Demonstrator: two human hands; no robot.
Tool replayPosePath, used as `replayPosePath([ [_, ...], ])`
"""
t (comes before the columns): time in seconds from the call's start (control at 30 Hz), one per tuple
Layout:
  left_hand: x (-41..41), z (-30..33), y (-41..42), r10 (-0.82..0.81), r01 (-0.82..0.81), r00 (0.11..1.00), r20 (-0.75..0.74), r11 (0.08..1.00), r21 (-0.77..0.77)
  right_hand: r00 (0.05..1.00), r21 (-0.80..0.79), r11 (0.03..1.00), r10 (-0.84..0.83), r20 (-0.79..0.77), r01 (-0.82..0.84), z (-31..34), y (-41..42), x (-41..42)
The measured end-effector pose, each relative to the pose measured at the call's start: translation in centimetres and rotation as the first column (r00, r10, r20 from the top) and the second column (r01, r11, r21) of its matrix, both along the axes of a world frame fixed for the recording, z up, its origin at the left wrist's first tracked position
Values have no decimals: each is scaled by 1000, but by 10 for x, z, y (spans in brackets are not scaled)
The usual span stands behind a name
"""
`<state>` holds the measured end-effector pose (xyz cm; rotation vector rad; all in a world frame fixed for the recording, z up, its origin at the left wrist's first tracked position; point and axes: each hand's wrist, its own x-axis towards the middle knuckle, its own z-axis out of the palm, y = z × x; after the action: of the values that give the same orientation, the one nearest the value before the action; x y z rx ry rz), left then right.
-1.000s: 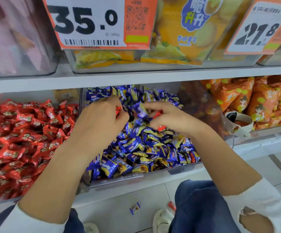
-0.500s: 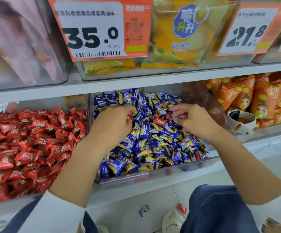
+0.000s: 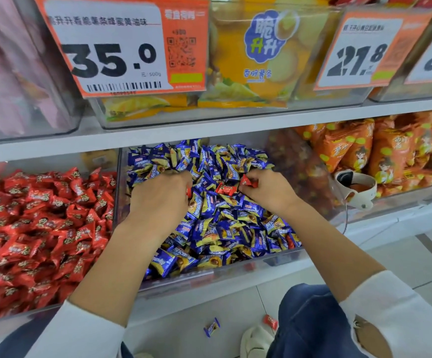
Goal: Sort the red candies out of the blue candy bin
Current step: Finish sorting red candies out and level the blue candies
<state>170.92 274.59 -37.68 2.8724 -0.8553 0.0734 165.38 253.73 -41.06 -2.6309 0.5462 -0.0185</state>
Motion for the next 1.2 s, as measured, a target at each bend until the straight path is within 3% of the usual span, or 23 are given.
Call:
replayPosePath([
  [0.17, 0, 5, 1, -38, 24, 992, -117, 992, -124, 958, 153, 987, -83, 275, 42, 19, 0, -8],
  [0.23, 1, 8, 4, -51, 32, 990, -134, 990, -138, 970, 98, 995, 8, 244, -33, 20, 3, -9],
  [0.37, -8, 12, 7, -49, 29, 994, -94, 980, -199, 986, 5, 987, 160, -48, -160, 10, 13, -4],
  [0.5, -24, 19, 25, -58, 67, 998, 34, 888, -455, 992, -8, 994, 106, 72, -106, 17, 26, -2],
  [0.63, -15, 25, 79, 68, -44, 998, 16, 789, -613, 967, 161, 970, 146, 208, -181, 40, 67, -15],
  [0.73, -5, 24, 123, 178, -157, 984, -27, 768, -621, 928, 237, 922, 233, 292, -306, 54, 124, -26],
  [0.87, 10, 15, 170, 262, -338, 941, -213, 723, -602, 854, 224, 876, 309, 417, -426, 65, 207, -9],
  [0.97, 20, 8, 190, 405, -483, 874, -268, 659, -577, 845, 177, 882, 335, 417, -437, 70, 250, 16],
  [1.07, 25, 3, 206, 531, -564, 816, -229, 646, -514, 879, 108, 910, 348, 325, -400, 71, 259, 29],
  [1.2, 25, 5, 212, 510, -552, 823, -251, 612, -566, 894, 250, 906, 233, 382, -343, 68, 225, 19],
])
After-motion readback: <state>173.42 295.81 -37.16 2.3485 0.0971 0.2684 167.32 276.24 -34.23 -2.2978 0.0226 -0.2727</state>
